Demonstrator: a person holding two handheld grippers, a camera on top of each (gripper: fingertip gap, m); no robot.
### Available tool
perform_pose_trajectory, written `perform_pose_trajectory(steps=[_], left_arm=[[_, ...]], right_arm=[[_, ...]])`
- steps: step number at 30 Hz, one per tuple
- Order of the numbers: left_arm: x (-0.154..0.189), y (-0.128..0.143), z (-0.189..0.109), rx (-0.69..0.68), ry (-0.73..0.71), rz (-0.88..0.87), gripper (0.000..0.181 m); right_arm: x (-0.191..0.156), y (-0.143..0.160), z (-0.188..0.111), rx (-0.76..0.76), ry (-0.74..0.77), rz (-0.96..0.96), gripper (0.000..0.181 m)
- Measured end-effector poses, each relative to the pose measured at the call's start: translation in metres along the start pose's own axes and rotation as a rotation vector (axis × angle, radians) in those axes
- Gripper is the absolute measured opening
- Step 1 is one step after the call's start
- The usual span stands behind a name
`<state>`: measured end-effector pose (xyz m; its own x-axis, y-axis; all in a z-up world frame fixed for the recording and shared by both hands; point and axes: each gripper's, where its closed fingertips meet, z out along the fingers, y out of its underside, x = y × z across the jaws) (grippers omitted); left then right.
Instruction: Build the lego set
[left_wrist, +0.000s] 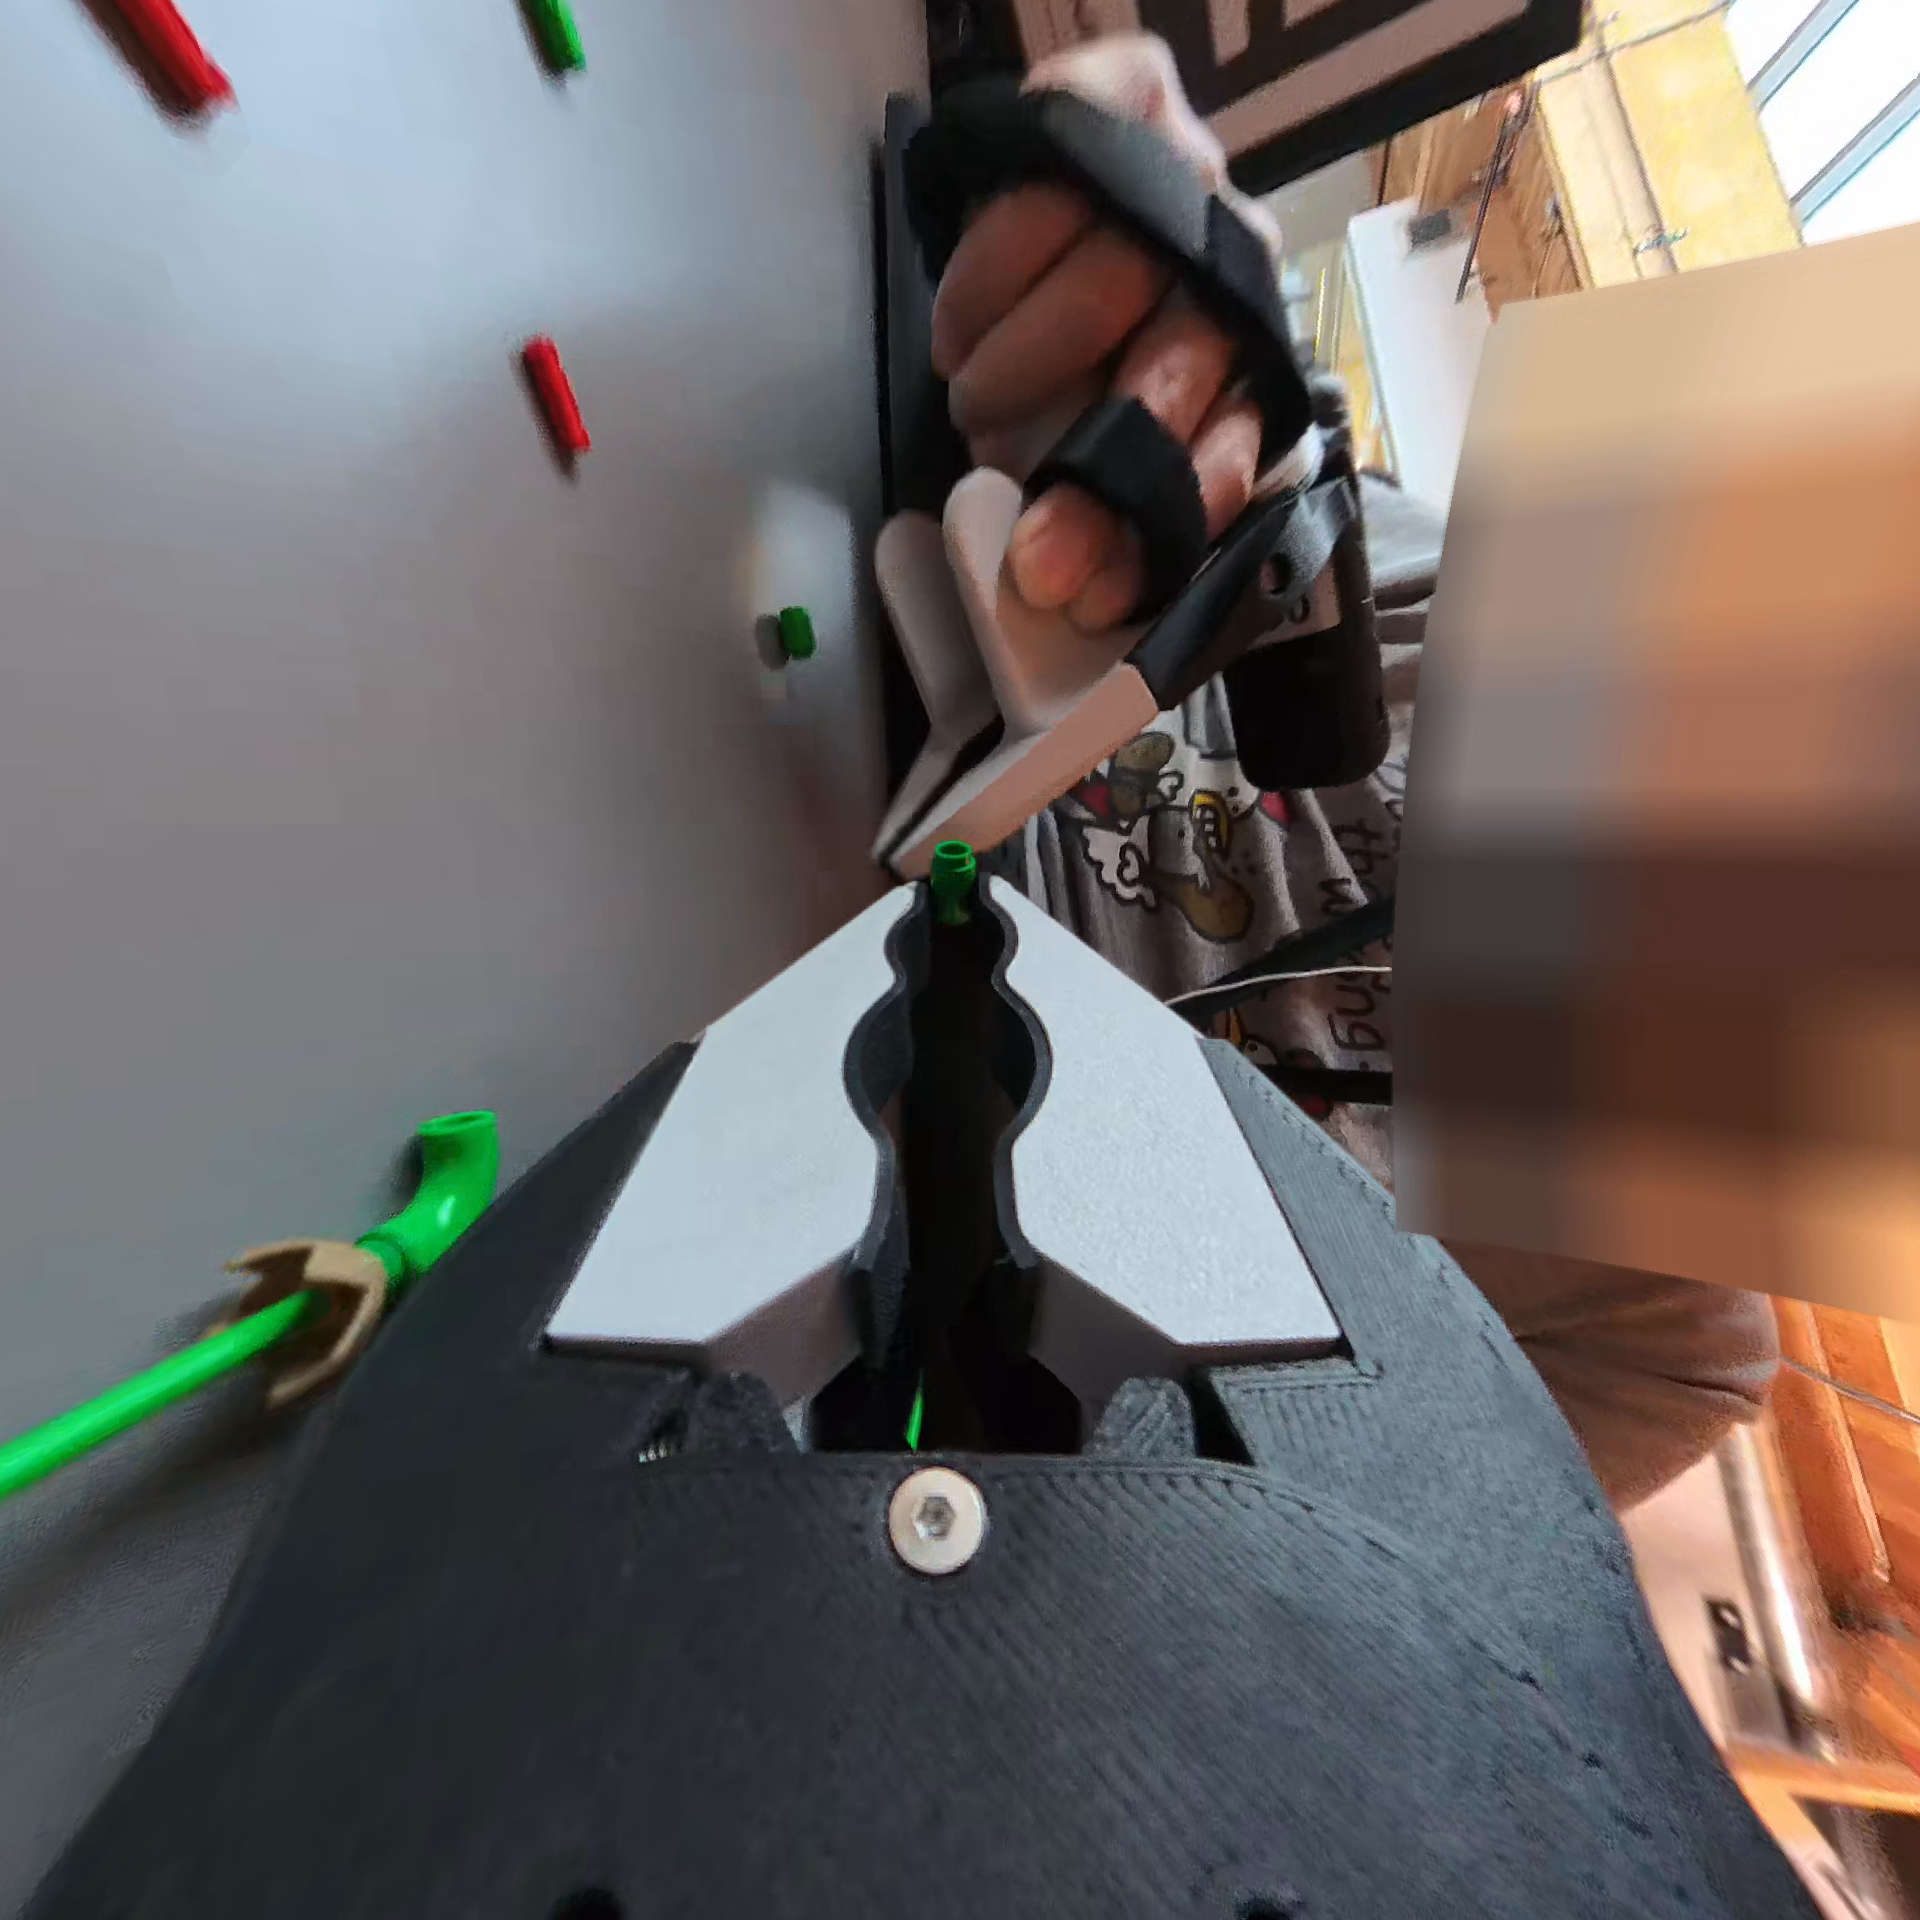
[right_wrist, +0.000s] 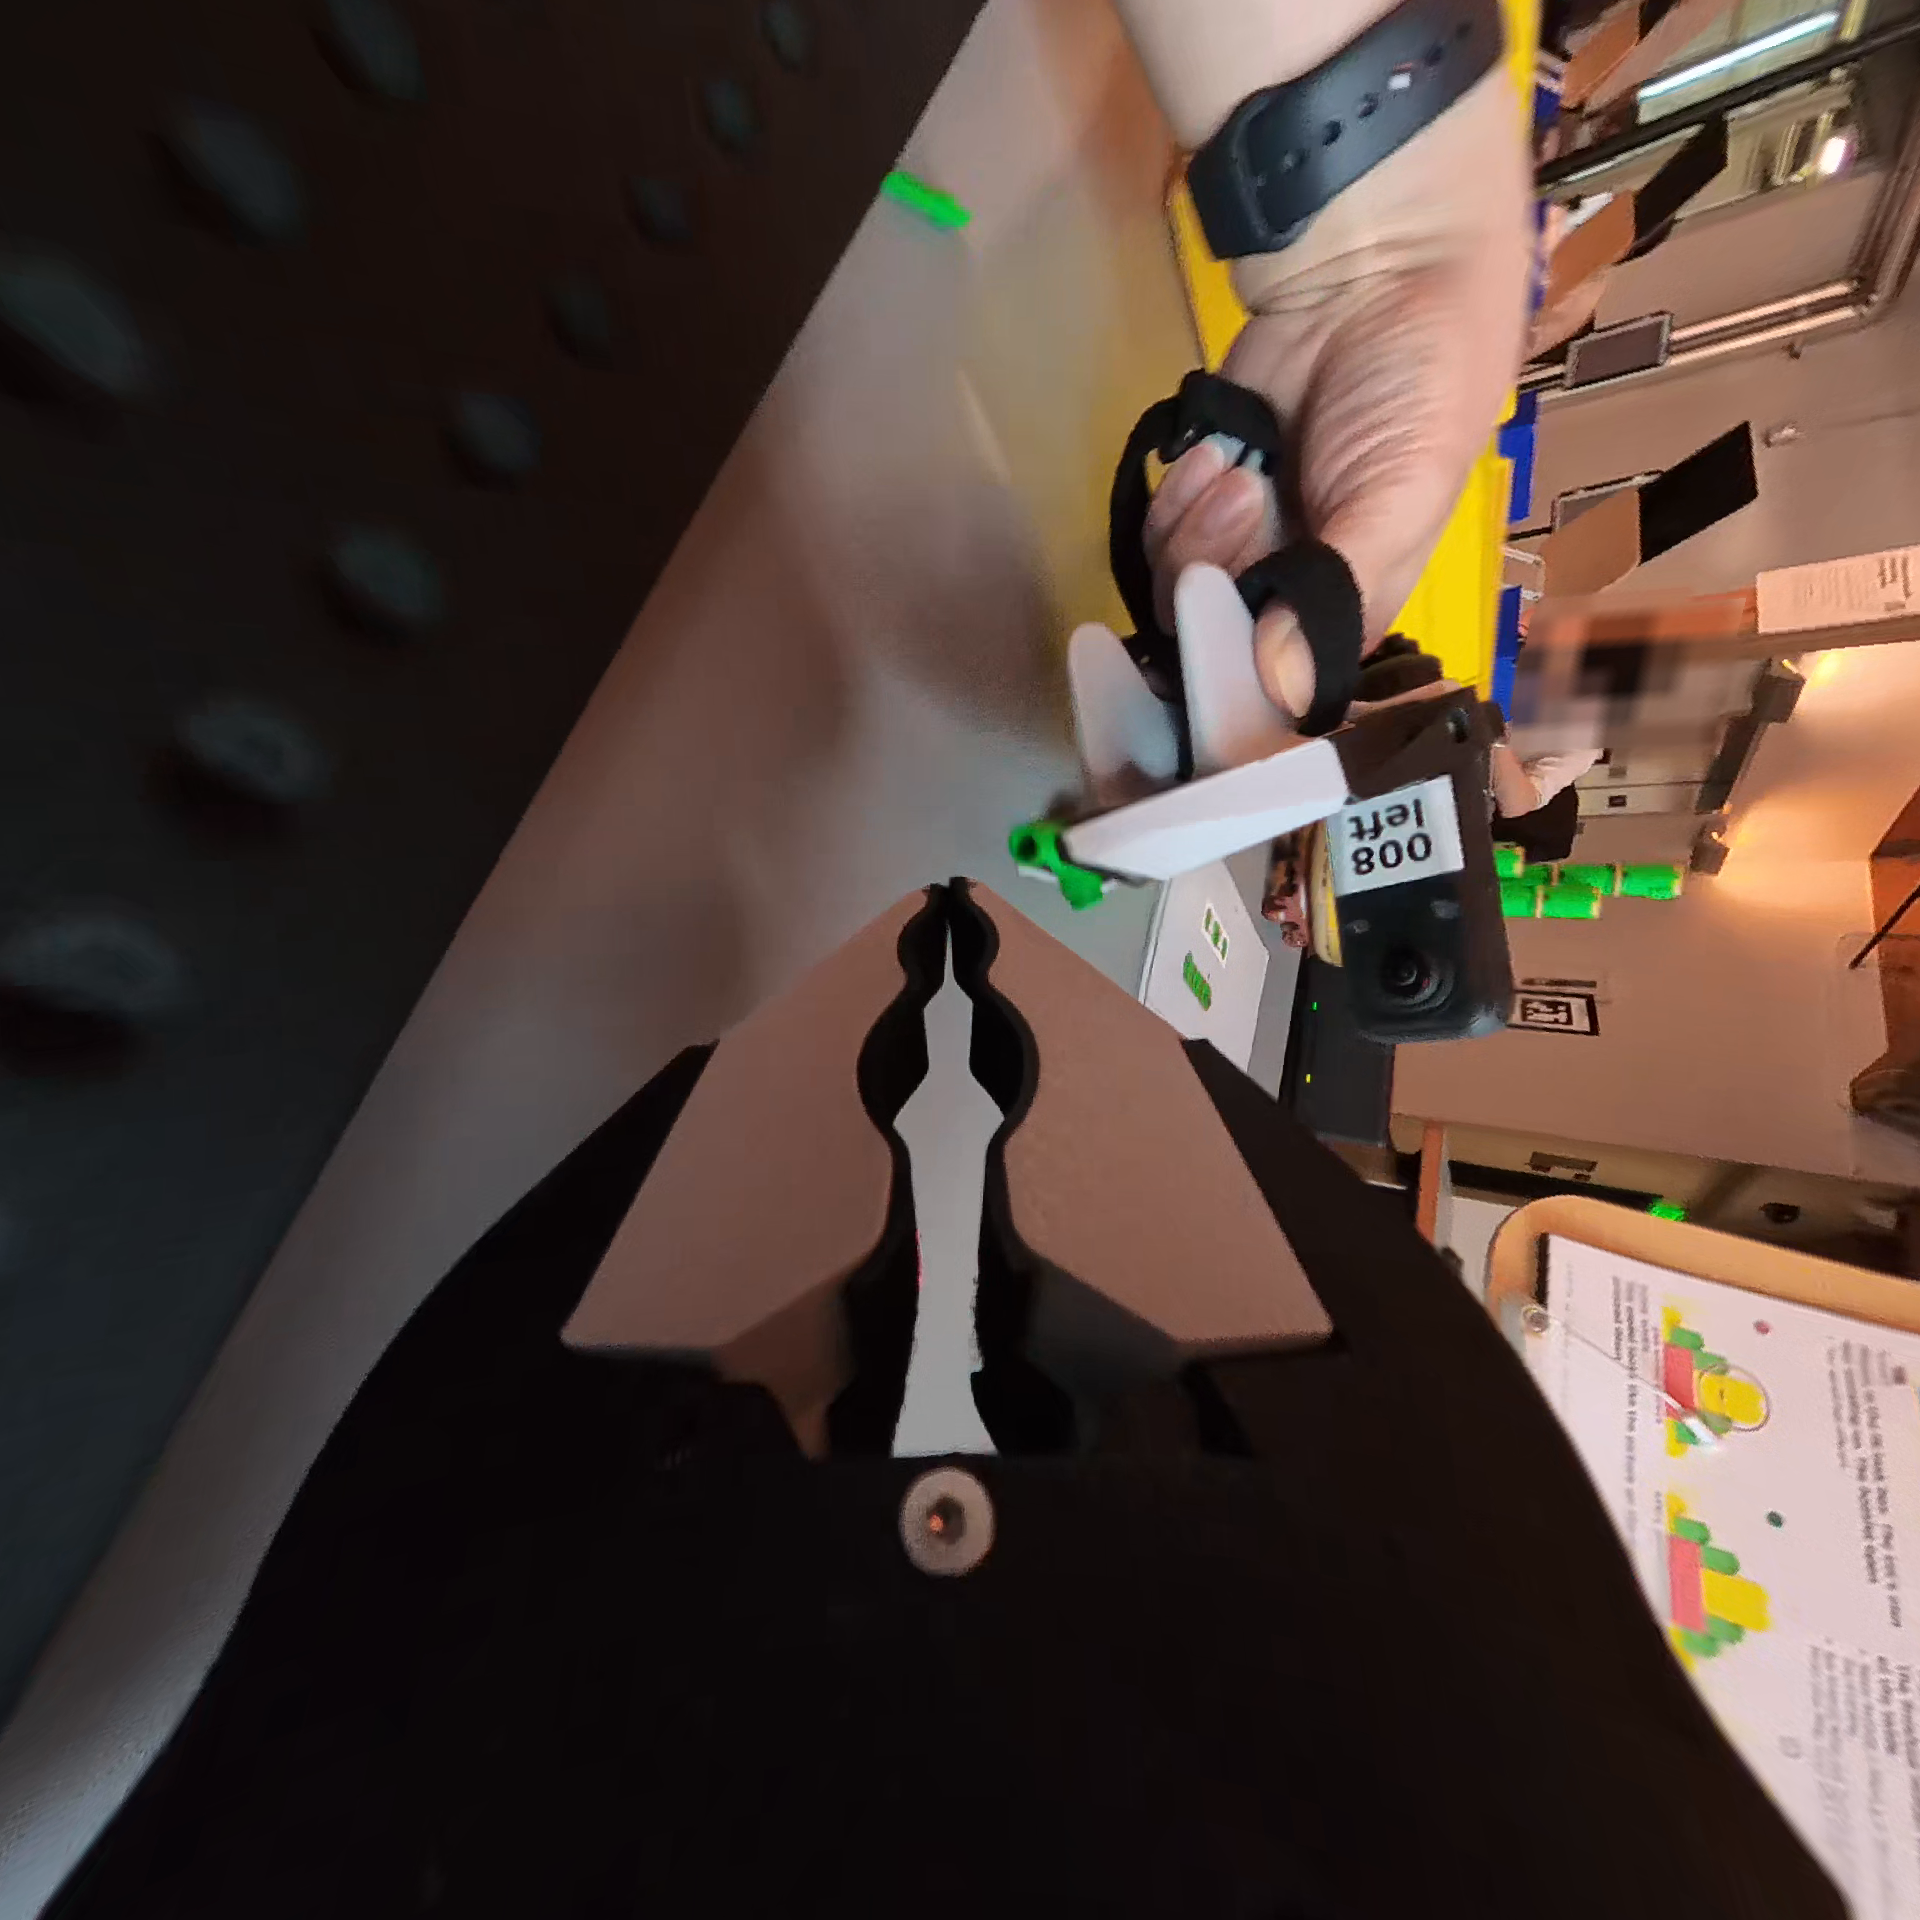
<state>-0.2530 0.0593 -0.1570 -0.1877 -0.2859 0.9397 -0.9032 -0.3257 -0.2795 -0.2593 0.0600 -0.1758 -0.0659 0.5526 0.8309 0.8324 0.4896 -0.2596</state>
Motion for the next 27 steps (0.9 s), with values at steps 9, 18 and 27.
perform_pose_trajectory(steps=[9,18,27], left_arm=[[0.051,-0.043,-0.045,0.311,-0.109,0.404,0.004],[0.073,-0.048,-0.062,0.417,-0.096,0.494,0.004],[0.073,-0.047,-0.061,0.410,-0.081,0.490,0.004]], right_arm=[[0.042,-0.073,0.035,0.159,-0.111,0.786,0.016],[0.003,-0.101,0.104,-0.105,-0.381,0.962,0.024],[-0.002,-0.071,0.092,-0.224,-0.440,0.860,0.002]])
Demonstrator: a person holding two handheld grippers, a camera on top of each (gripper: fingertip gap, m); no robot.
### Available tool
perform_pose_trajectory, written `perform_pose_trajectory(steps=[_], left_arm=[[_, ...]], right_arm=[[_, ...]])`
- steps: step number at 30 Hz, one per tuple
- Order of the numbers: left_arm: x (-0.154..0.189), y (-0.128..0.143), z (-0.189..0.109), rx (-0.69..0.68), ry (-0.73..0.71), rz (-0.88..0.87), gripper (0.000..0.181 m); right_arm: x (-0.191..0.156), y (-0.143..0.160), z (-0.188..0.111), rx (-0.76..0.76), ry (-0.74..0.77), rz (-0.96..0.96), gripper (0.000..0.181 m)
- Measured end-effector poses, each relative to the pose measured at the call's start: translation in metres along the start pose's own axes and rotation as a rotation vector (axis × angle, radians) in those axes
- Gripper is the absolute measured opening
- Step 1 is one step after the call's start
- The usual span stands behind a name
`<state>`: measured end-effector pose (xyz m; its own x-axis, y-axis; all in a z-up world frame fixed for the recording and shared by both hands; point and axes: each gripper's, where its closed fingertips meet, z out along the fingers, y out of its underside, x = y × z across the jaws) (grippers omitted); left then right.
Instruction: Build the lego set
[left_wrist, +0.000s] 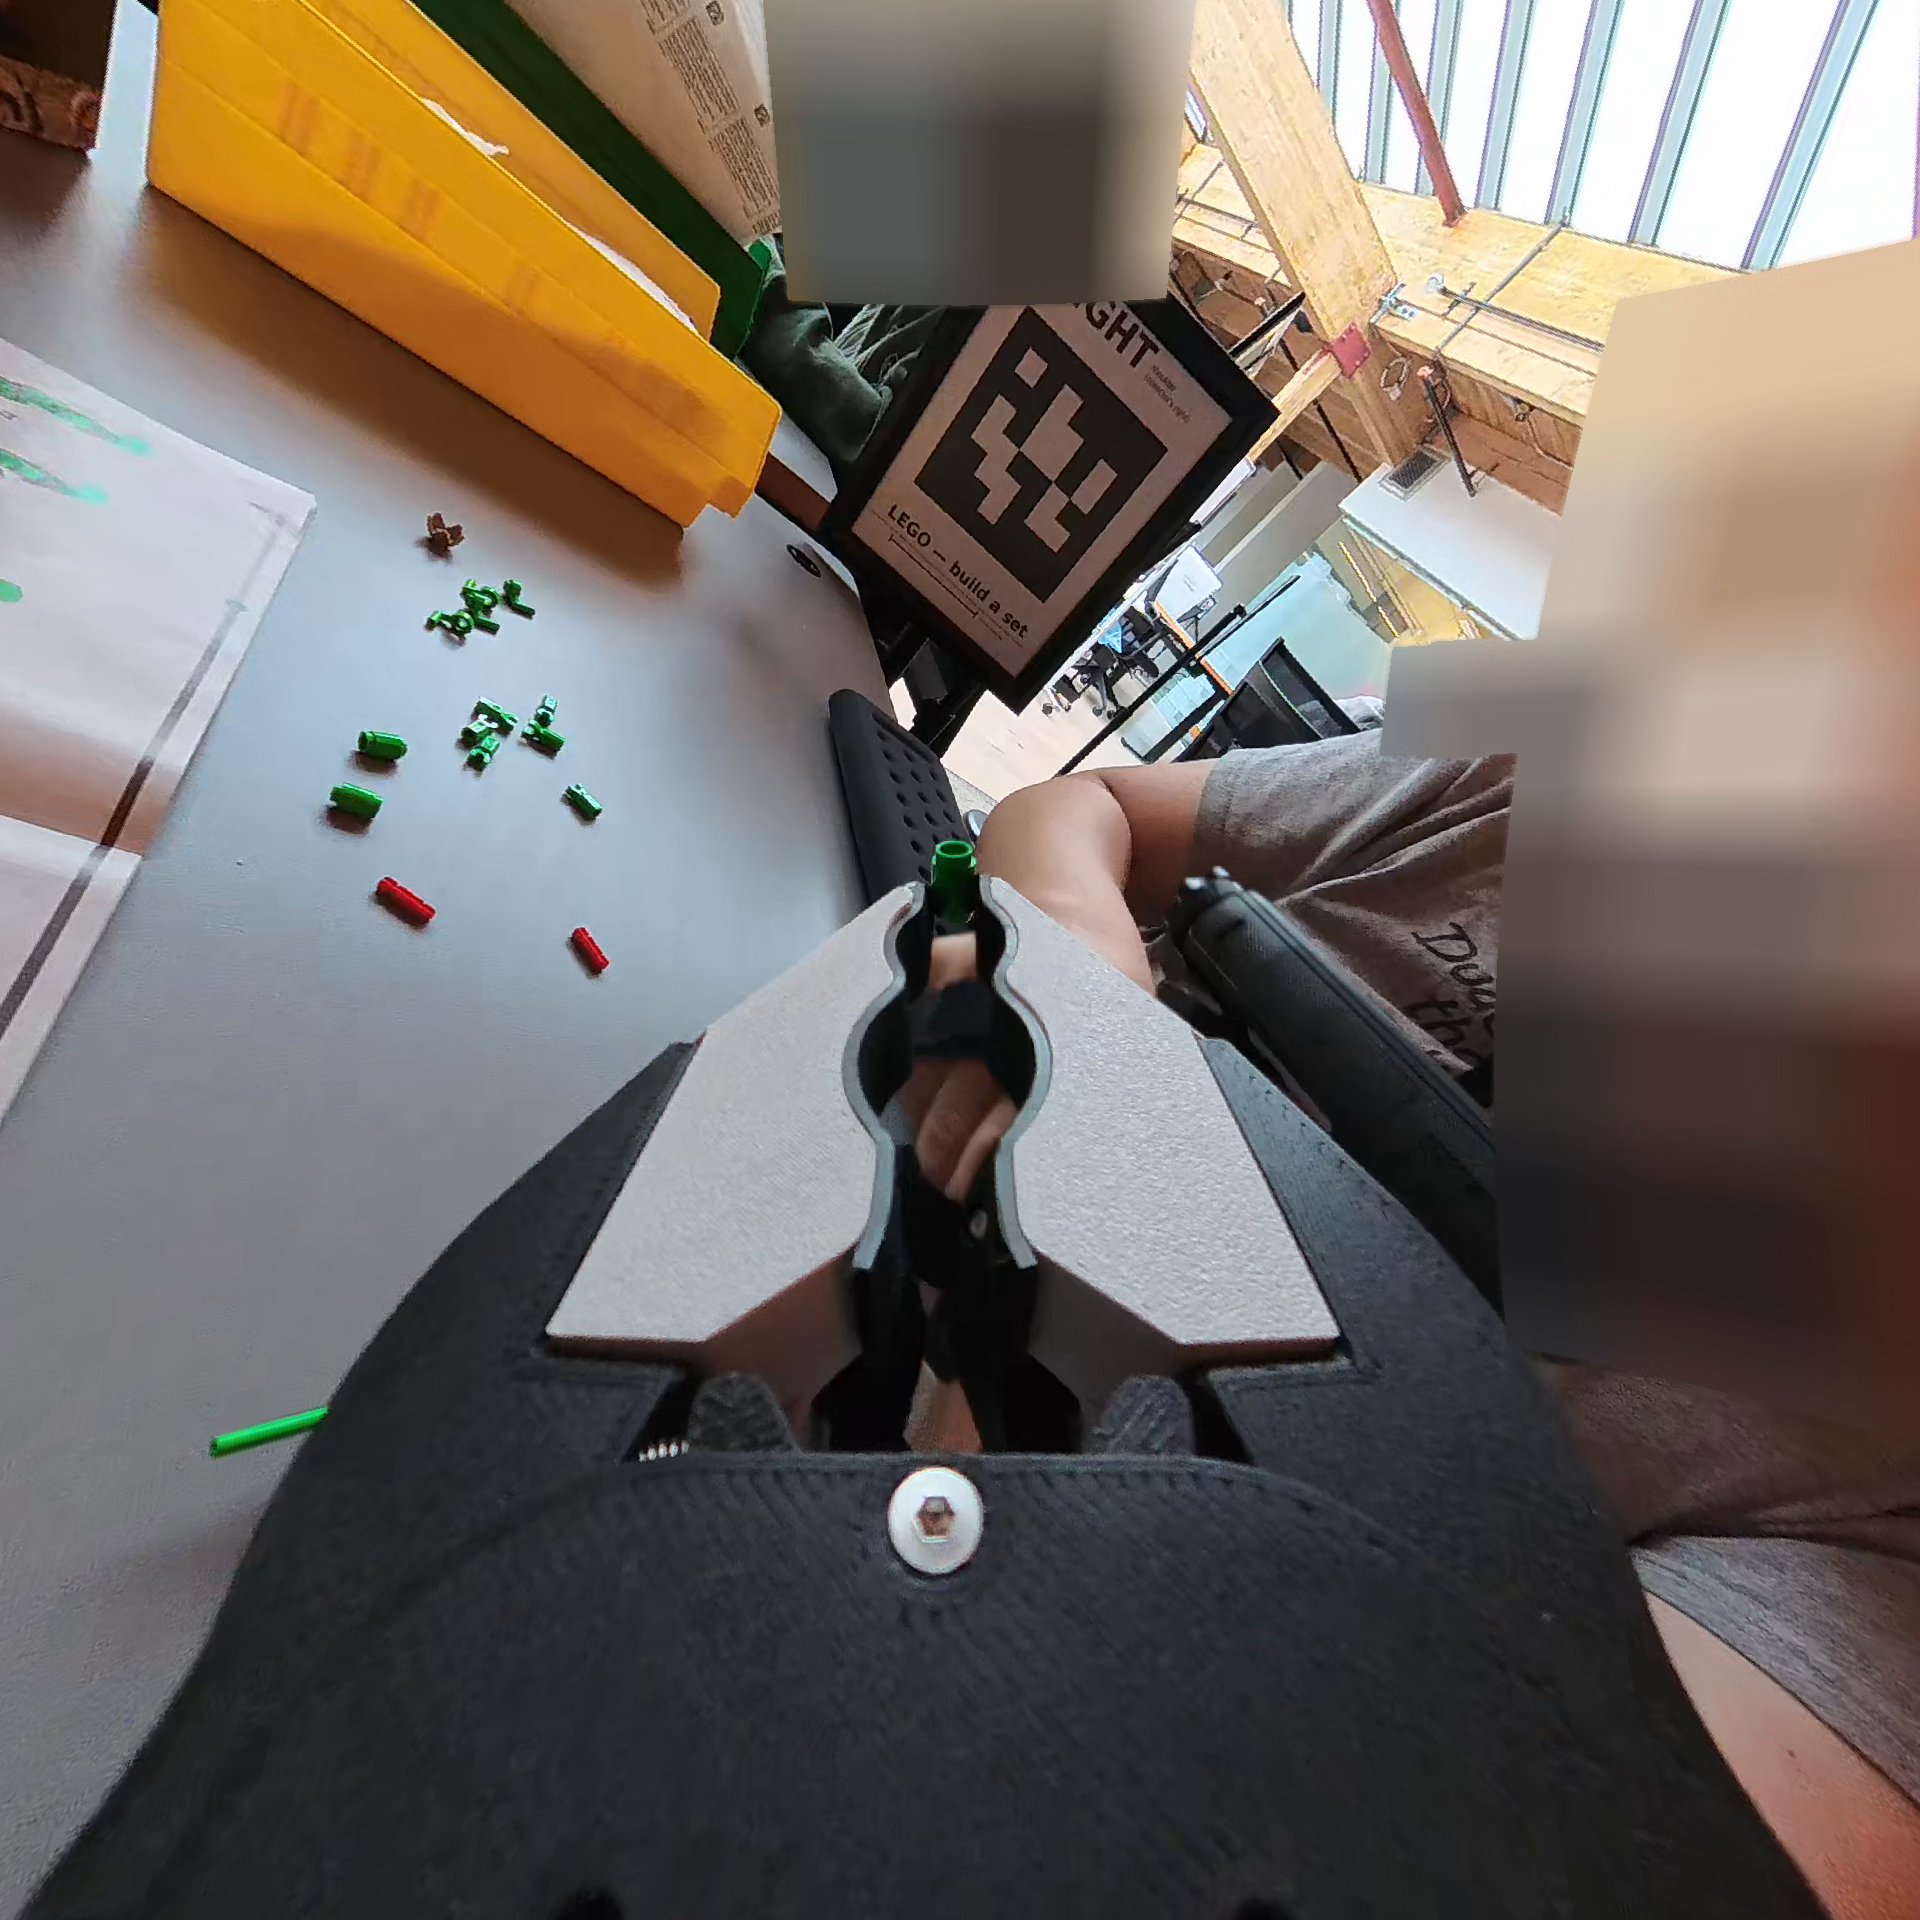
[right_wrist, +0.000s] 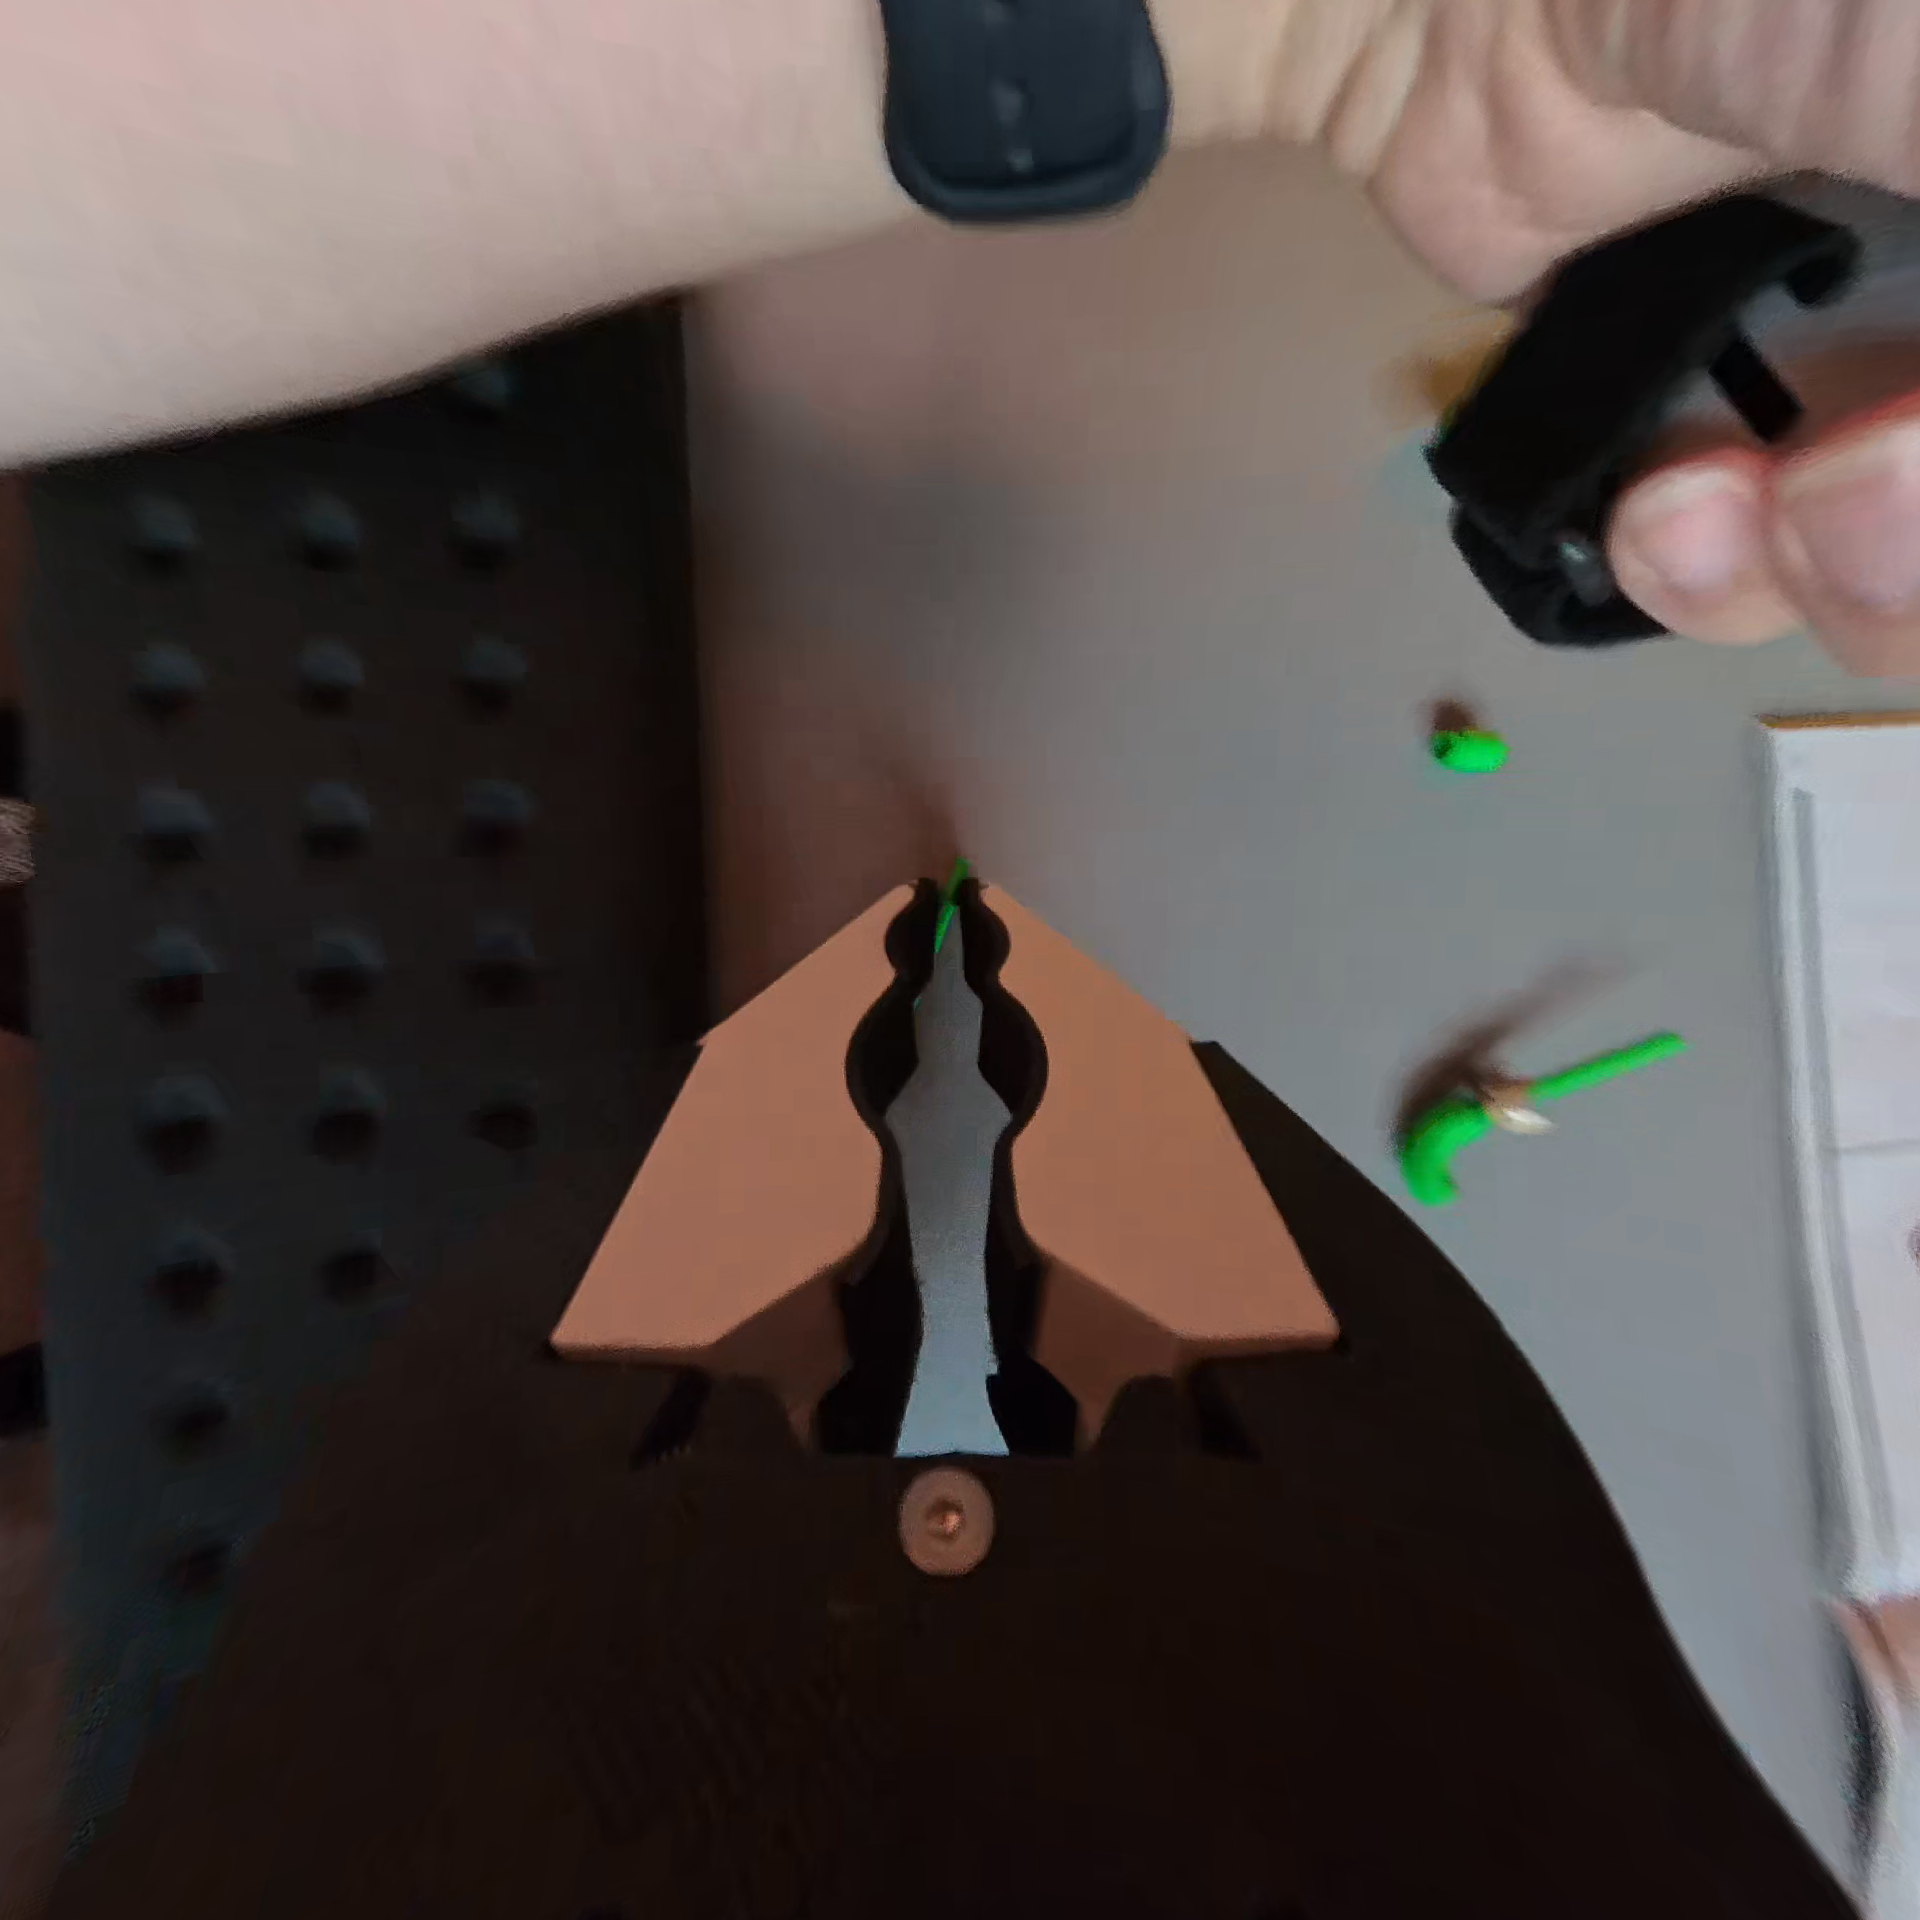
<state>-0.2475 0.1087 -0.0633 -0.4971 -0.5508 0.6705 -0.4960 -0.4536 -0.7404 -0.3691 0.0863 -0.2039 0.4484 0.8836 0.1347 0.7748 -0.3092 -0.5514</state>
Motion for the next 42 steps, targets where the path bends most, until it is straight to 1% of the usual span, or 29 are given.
perform_pose_trajectory(steps=[1,3,6,7,10,13,15,16,18,20,23,24,26,28,30,34,36,37,38,39,41,42], left_arm=[[0.000,0.000,0.000,0.000,0.001,-0.001,0.004],[-0.001,0.000,0.000,0.000,0.005,-0.006,0.004],[-0.006,0.004,0.002,-0.015,-0.002,-0.023,0.004],[-0.009,0.005,0.003,-0.022,-0.007,-0.031,0.004],[-0.018,0.012,0.007,-0.059,-0.035,-0.050,0.004],[-0.031,0.013,0.013,-0.063,-0.069,-0.046,0.004],[-0.037,0.010,0.017,-0.043,-0.077,-0.037,0.004],[-0.039,0.010,0.018,-0.042,-0.072,-0.037,0.004],[-0.042,0.010,0.019,-0.061,-0.081,-0.041,0.004],[-0.048,0.007,0.018,-0.084,-0.114,-0.032,0.005],[-0.049,-0.010,0.017,-0.085,-0.118,-0.023,0.005],[-0.048,-0.018,0.015,-0.076,-0.125,-0.010,0.005],[-0.047,-0.031,0.011,-0.046,-0.142,0.019,0.005],[-0.049,-0.038,0.006,-0.025,-0.173,0.023,0.005],[-0.055,-0.043,0.001,-0.007,-0.218,0.024,0.005],[-0.060,-0.062,-0.006,0.071,-0.218,0.020,0.005],[-0.061,-0.069,-0.007,0.111,-0.195,0.011,0.005],[-0.061,-0.068,-0.006,0.116,-0.186,0.011,0.005],[-0.060,-0.064,-0.004,0.108,-0.179,0.015,0.005],[-0.059,-0.058,-0.003,0.095,-0.169,0.016,0.005],[-0.057,-0.040,0.001,0.050,-0.142,-0.007,0.004],[-0.055,-0.027,0.002,0.007,-0.129,-0.026,0.004]], right_arm=[[0.008,0.007,-0.004,-0.016,0.031,-0.023,0.002],[0.018,0.022,-0.012,-0.024,0.044,-0.077,0.002],[0.033,0.053,-0.031,-0.051,0.035,-0.095,0.002],[0.043,0.065,-0.039,-0.058,0.060,-0.092,0.002],[0.053,0.090,-0.061,0.011,0.028,-0.142,0.001],[0.052,0.107,-0.066,0.073,-0.030,-0.182,0.002],[0.048,0.104,-0.066,0.121,-0.088,-0.145,0.004],[0.049,0.102,-0.068,0.126,-0.095,-0.126,0.012],[0.055,0.102,-0.077,0.107,-0.080,-0.158,0.018],[0.065,0.103,-0.088,0.079,-0.059,-0.215,0.017],[0.067,0.105,-0.103,0.022,-0.147,-0.179,0.015],[0.071,0.104,-0.107,0.007,-0.143,-0.166,0.015],[0.071,0.096,-0.111,0.040,-0.149,-0.141,0.015],[0.058,0.094,-0.106,0.050,-0.203,-0.105,0.021],[0.046,0.106,-0.097,0.007,-0.200,-0.086,0.023],[0.035,0.121,-0.076,-0.022,-0.114,-0.060,0.023],[0.031,0.119,-0.074,0.009,-0.121,-0.006,0.020],[0.032,0.120,-0.074,0.018,-0.116,0.017,0.016],[0.034,0.121,-0.074,0.031,-0.111,0.031,0.007],[0.034,0.120,-0.074,0.048,-0.121,0.039,0.001],[0.034,0.119,-0.073,0.050,-0.149,0.056,0.001],[0.034,0.119,-0.073,0.044,-0.147,0.024,0.001]])
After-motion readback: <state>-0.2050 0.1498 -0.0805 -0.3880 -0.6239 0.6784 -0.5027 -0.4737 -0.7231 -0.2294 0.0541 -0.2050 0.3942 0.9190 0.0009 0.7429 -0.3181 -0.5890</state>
